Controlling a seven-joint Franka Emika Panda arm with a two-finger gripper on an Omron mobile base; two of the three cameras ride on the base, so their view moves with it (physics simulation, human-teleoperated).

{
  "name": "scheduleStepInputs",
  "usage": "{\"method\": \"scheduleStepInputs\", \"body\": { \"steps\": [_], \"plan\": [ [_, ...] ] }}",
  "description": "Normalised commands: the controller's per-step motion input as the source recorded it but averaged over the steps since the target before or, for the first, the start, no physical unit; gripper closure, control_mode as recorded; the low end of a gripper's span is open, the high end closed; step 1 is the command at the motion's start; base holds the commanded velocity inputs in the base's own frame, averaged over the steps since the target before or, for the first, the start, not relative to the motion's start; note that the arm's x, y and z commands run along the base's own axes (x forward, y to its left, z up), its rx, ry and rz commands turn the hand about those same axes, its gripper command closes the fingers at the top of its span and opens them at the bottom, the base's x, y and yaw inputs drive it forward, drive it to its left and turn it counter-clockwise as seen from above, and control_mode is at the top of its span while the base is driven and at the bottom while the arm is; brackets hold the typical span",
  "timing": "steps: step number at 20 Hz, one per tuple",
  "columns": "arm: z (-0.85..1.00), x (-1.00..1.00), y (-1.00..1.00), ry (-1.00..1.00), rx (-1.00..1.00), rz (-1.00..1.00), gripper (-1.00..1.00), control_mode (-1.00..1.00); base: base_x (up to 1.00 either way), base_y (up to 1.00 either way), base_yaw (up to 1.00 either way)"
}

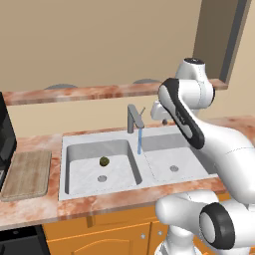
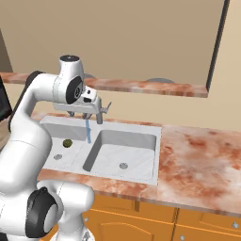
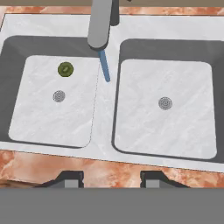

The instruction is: Pick the kiwi from the sink and place it on the cutting board to airdry. Then turn off the sink faucet.

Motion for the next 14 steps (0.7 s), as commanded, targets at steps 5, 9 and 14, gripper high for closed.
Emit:
{"method": "scheduleStepInputs", "body": {
  "steps": [5, 9, 14],
  "plan": [
    [0.0, -0.13, 0.19, -0.02, 0.0, 0.0, -1.0, -1.0, 0.0, 0.0, 0.0],
    [-0.01, -0.25, 0.26, -0.01, 0.0, 0.0, -1.0, -1.0, 0.0, 0.0, 0.0],
    [-0.09, -0.11, 0.21, 0.0, -0.02, 0.0, -1.0, -1.0, 0.0, 0.0, 0.0]
  ]
}}
